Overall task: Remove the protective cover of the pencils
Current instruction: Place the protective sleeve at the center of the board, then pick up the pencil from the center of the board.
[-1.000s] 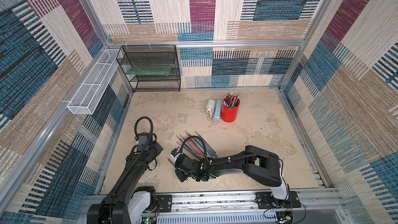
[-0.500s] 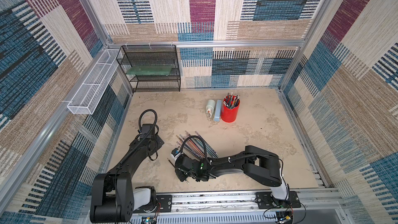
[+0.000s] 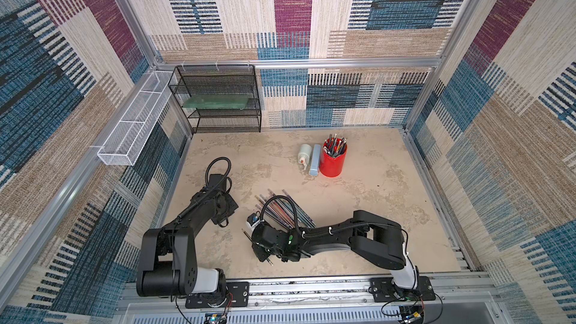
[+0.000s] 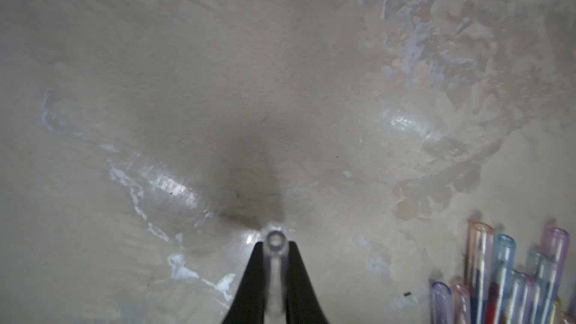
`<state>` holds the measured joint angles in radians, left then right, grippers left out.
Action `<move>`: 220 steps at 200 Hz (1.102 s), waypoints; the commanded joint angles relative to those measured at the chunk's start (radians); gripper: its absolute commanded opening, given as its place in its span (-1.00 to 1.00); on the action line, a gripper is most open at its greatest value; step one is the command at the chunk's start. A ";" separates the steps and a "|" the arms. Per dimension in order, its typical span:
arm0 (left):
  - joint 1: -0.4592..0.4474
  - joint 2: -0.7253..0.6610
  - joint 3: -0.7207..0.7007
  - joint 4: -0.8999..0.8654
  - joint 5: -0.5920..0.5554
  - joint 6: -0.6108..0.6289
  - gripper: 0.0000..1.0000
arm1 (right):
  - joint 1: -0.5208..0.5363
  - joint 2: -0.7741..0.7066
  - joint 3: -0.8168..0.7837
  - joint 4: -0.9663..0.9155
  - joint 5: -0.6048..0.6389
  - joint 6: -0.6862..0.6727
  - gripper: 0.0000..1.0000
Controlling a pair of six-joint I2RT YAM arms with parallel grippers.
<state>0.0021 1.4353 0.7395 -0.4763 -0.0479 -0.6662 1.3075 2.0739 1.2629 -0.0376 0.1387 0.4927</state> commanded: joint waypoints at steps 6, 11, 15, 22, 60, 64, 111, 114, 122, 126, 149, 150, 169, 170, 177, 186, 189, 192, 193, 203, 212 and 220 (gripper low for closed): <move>0.001 0.038 0.030 -0.037 0.004 0.036 -1.00 | -0.001 0.007 0.013 -0.050 0.012 0.005 -0.53; 0.001 0.042 0.033 -0.038 0.005 0.035 -1.00 | -0.001 0.008 0.015 -0.051 0.010 0.004 -0.52; 0.001 0.044 0.035 -0.039 0.005 0.035 -1.00 | 0.000 0.008 0.017 -0.050 0.010 0.003 -0.52; 0.001 0.045 0.035 -0.041 0.004 0.033 -1.00 | -0.001 0.010 0.021 -0.051 0.011 0.001 -0.52; 0.001 0.052 0.034 -0.038 0.003 0.031 -0.98 | -0.005 0.003 0.053 -0.074 0.016 -0.011 -0.50; 0.001 0.054 0.035 -0.038 0.005 0.031 -0.95 | -0.005 0.000 0.056 -0.077 0.015 -0.013 -0.49; 0.001 0.079 0.046 -0.043 0.019 0.038 -0.83 | -0.006 -0.082 0.070 -0.104 0.056 -0.033 -0.38; 0.001 0.080 0.047 -0.042 0.019 0.039 -0.82 | -0.007 -0.091 0.067 -0.105 0.061 -0.033 -0.38; 0.001 0.080 0.046 -0.042 0.019 0.039 -0.78 | -0.008 -0.113 0.057 -0.108 0.079 -0.034 -0.37; 0.001 0.079 0.045 -0.041 0.019 0.039 -0.76 | -0.009 -0.125 0.048 -0.108 0.089 -0.034 -0.36; 0.001 0.079 0.046 -0.037 0.023 0.041 -0.73 | -0.025 -0.194 -0.027 -0.087 0.127 -0.024 -0.32; 0.001 0.079 0.046 -0.038 0.023 0.041 -0.72 | -0.026 -0.198 -0.031 -0.086 0.128 -0.022 -0.32; 0.001 0.079 0.045 -0.034 0.029 0.044 -0.64 | -0.044 -0.242 -0.105 -0.056 0.148 -0.010 -0.30; 0.001 0.079 0.044 -0.033 0.029 0.045 -0.64 | -0.045 -0.244 -0.110 -0.054 0.151 -0.010 -0.30; 0.001 0.078 0.043 -0.033 0.031 0.045 -0.63 | -0.052 -0.256 -0.135 -0.046 0.159 -0.005 -0.29; 0.001 0.079 0.044 -0.031 0.031 0.045 -0.61 | -0.060 -0.267 -0.165 -0.036 0.162 -0.005 -0.29; 0.001 0.079 0.043 -0.032 0.031 0.045 -0.60 | -0.062 -0.271 -0.175 -0.032 0.162 -0.004 -0.28; 0.001 0.079 0.043 -0.032 0.032 0.045 -0.60 | -0.065 -0.273 -0.183 -0.029 0.161 -0.006 -0.27; 0.001 0.079 0.043 -0.032 0.031 0.046 -0.60 | -0.065 -0.275 -0.185 -0.029 0.162 -0.006 -0.27; 0.001 0.077 0.042 -0.030 0.034 0.045 -0.57 | -0.068 -0.284 -0.214 -0.020 0.160 -0.006 -0.24; 0.001 0.077 0.041 -0.027 0.034 0.047 -0.56 | -0.071 -0.293 -0.239 -0.012 0.161 -0.006 -0.23; 0.001 0.077 0.042 -0.030 0.036 0.047 -0.56 | -0.070 -0.302 -0.258 -0.005 0.158 -0.005 -0.21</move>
<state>0.0025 1.5112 0.7818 -0.5026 -0.0231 -0.6441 1.2404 1.7969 1.0489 -0.0994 0.2737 0.4786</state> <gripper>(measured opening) 0.220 0.387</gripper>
